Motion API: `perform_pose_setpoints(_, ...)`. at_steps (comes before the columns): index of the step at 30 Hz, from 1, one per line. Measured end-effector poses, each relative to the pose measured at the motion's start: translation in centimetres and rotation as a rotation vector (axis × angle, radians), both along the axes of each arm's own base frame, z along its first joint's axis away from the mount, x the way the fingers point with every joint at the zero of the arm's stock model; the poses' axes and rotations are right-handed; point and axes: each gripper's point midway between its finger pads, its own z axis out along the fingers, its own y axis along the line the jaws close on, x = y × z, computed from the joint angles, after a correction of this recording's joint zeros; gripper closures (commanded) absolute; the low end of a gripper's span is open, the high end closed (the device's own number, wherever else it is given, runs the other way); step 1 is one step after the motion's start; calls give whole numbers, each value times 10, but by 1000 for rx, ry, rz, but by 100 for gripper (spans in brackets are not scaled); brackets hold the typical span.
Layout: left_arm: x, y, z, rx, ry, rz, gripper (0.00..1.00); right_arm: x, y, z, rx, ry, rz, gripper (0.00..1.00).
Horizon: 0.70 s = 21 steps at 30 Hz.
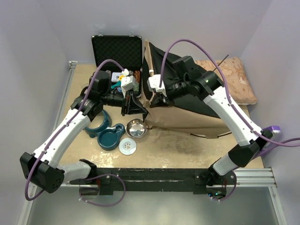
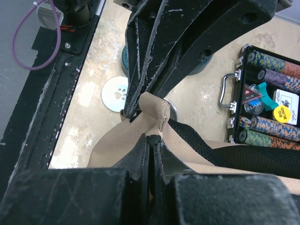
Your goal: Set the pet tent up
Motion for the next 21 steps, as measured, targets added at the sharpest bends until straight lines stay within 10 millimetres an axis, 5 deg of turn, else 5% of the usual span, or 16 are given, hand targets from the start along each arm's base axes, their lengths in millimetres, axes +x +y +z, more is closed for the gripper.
perform_pose_setpoints(15, 0, -1, -8, 38, -13, 3, 100, -6, -4, -13, -31, -52, 9, 100)
perform_pose_setpoints(21, -1, 0, -7, 34, -23, -10, 54, -4, -1, -8, -17, -20, -28, 100)
